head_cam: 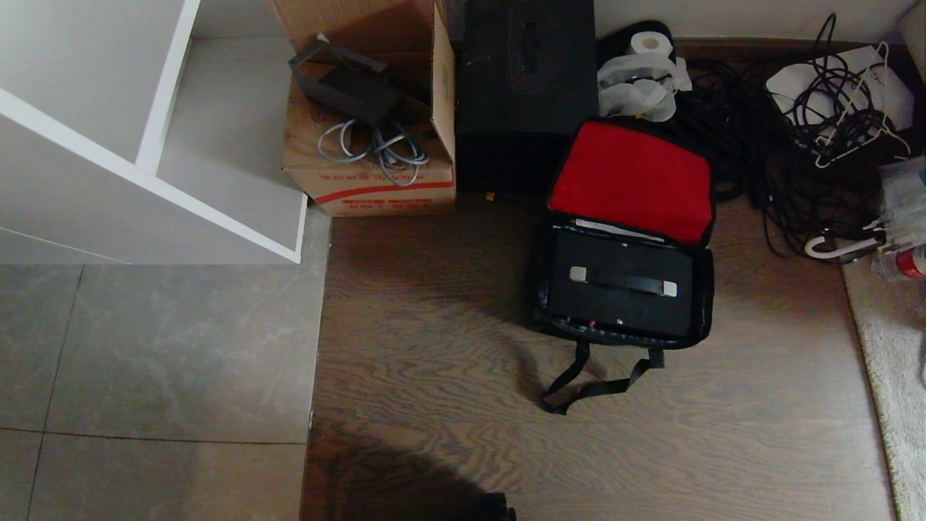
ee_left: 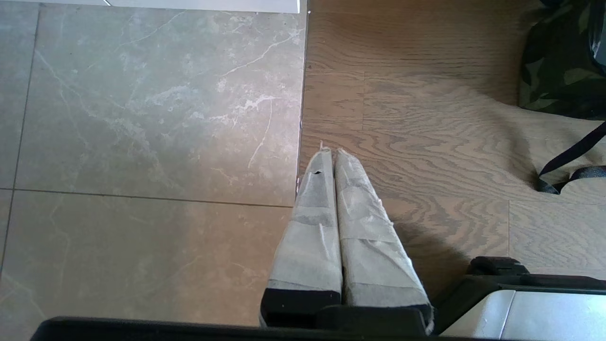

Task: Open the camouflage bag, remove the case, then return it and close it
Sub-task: Grip the handle

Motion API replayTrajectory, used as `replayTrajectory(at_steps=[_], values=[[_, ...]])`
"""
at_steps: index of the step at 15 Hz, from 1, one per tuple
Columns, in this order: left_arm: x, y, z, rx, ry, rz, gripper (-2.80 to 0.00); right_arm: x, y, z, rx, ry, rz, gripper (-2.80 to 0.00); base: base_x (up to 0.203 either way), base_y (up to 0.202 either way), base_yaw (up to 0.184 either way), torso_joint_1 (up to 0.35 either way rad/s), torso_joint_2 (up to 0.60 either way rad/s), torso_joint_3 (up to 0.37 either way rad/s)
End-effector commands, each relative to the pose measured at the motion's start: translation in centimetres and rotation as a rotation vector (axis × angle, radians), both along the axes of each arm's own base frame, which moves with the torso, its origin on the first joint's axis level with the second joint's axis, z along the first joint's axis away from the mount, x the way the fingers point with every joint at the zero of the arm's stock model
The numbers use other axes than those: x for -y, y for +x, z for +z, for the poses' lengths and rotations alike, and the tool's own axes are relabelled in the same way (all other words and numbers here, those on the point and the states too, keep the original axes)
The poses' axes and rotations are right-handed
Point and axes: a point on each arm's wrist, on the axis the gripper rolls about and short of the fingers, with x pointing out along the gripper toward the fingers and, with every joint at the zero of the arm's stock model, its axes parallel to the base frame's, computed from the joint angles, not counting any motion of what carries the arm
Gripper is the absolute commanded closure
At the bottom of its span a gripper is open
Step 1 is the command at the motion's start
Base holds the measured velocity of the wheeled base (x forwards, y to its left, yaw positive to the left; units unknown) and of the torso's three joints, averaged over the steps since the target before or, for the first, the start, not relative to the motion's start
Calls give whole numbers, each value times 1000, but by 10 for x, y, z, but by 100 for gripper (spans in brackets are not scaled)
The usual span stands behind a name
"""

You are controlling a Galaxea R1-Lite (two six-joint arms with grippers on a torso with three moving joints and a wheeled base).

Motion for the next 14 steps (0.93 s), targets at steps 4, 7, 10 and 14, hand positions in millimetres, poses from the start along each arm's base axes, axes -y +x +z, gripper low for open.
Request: replayTrajectory(at_steps=[4,7,10,14], values=[[0,0,0,-1,1,0,0,0,0,0,-8,-12,1,0,0,0,0,0,0,0],[0,0,0,-1,1,0,0,0,-2,6,9,19,-7,0,0,0,0,0,0,0],[0,0,0,-1,1,0,0,0,-15,63,-6,24,-2,0,0,0,0,0,0,0],[0,0,0,0,1,0,0,-2,27,135,-371,133,46,0,0,0,0,0,0,0]])
